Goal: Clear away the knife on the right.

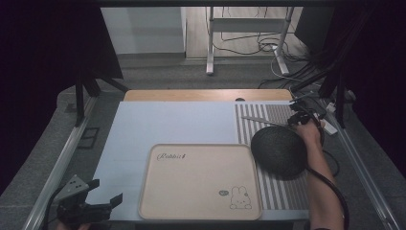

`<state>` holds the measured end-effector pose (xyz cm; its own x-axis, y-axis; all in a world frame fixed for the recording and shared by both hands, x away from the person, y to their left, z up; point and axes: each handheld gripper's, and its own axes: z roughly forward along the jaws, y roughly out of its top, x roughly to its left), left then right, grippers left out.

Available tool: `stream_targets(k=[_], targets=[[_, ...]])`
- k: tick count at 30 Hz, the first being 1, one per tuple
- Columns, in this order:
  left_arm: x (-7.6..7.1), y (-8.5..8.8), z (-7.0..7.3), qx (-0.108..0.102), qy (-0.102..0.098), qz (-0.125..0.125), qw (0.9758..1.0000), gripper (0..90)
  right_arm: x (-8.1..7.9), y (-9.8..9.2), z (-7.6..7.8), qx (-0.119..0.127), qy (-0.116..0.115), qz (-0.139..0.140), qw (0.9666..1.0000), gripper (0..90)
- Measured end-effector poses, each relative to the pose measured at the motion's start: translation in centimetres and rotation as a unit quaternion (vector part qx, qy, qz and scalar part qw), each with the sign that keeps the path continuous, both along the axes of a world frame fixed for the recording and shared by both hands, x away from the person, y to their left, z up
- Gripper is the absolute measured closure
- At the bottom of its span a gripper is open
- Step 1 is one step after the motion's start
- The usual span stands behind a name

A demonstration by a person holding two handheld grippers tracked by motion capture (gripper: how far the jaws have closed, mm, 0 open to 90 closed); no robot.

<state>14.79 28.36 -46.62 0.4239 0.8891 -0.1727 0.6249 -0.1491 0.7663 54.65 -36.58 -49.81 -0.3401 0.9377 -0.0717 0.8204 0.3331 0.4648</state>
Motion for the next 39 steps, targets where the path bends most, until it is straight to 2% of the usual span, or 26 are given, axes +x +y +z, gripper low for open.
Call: stream_targets(k=[5, 8, 11, 16, 17, 19, 20, 21, 22, 23, 24, 25, 26, 27, 28, 29, 34, 36, 38, 39], targets=[[0.0, -0.1, 0.0, 0.003, 0.0, -0.002, 1.0, 1.6, -0.9, -0.6, 0.5, 0.015, 0.053, 0.025, 0.9982, 89.8], [0.0, -0.1, 0.0, 0.006, 0.0, -0.003, 1.0, 1.7, -1.3, -0.9, 0.5, 0.025, 0.072, 0.033, 0.9965, 89.8], [0.0, -0.2, 0.0, 0.005, 0.0, -0.003, 1.0, 1.7, -1.3, -1.0, 0.6, 0.031, 0.078, 0.037, 0.9958, 89.8], [0.0, -0.1, 0.0, 0.005, -0.001, -0.003, 1.0, 1.7, -1.1, -0.7, 1.2, 0.032, 0.056, 0.035, 0.9973, 89.5], [0.0, -0.1, 0.0, 0.005, 0.0, -0.003, 1.0, 1.7, -1.0, -0.1, 1.8, 0.029, 0.032, 0.035, 0.9985, 80.2], [0.0, -0.1, 0.0, 0.005, 0.0, -0.003, 1.0, 1.8, -0.9, 0.5, 2.2, 0.029, 0.019, 0.035, 0.9988, 68.0], [0.0, -0.1, 0.0, 0.005, 0.0, -0.004, 1.0, 1.8, -0.9, 0.5, 2.2, 0.029, 0.019, 0.035, 0.9988, 68.0], [0.0, -0.1, 0.0, 0.006, -0.001, -0.004, 1.0, 1.8, -0.7, 1.2, 2.2, 0.031, 0.013, 0.035, 0.9988, 52.8], [0.0, -0.1, 0.0, 0.006, -0.001, -0.004, 1.0, 1.8, -0.7, 1.2, 2.2, 0.031, 0.013, 0.035, 0.9988, 52.8], [0.0, -0.1, 0.0, 0.006, -0.001, -0.004, 1.0, 1.8, -0.6, 1.3, 2.1, 0.03, 0.01, 0.035, 0.9989, 48.3], [0.0, -0.1, 0.0, 0.005, -0.001, -0.004, 1.0, 1.8, -0.4, 1.9, 2.0, 0.038, 0.0, 0.03, 0.9988, 35.3], [0.0, -0.1, 0.0, 0.005, -0.001, -0.004, 1.0, 1.8, -0.4, 1.9, 2.0, 0.038, 0.0, 0.03, 0.9988, 35.3], [0.0, -0.1, 0.0, 0.006, 0.0, -0.004, 1.0, 1.8, -0.2, 2.2, 1.8, 0.047, -0.004, 0.029, 0.9985, 23.7], [0.0, -0.1, 0.0, 0.006, 0.0, -0.005, 1.0, 1.8, -0.2, 2.4, 1.7, 0.051, -0.006, 0.028, 0.9983, 17.5], [0.0, -0.1, 0.0, 0.006, 0.0, -0.005, 1.0, 1.8, -0.2, 2.4, 1.7, 0.051, -0.006, 0.028, 0.9983, 17.5], [0.0, -0.2, 0.0, 0.007, 0.0, -0.005, 1.0, 1.8, -0.1, 2.9, 1.2, 0.044, -0.01, 0.026, 0.9986, 11.3], [0.0, -0.2, 0.0, 0.007, 0.0, -0.006, 1.0, 1.8, 0.2, 3.7, -0.1, 0.027, -0.003, 0.023, 0.9994, 9.4], [0.0, -0.2, 0.0, 0.007, -0.001, -0.006, 1.0, 1.8, 0.3, 3.9, -0.5, 0.011, -0.004, 0.024, 0.9996, 9.6], [0.0, -0.2, 0.0, 0.006, -0.001, -0.005, 1.0, 1.8, 0.5, 4.1, -0.8, 0.004, -0.003, 0.023, 0.9997, 11.4], [0.0, -0.2, 0.0, 0.006, -0.001, -0.006, 1.0, 1.8, 0.6, 4.1, -0.9, 0.002, -0.003, 0.024, 0.9997, 15.7]])
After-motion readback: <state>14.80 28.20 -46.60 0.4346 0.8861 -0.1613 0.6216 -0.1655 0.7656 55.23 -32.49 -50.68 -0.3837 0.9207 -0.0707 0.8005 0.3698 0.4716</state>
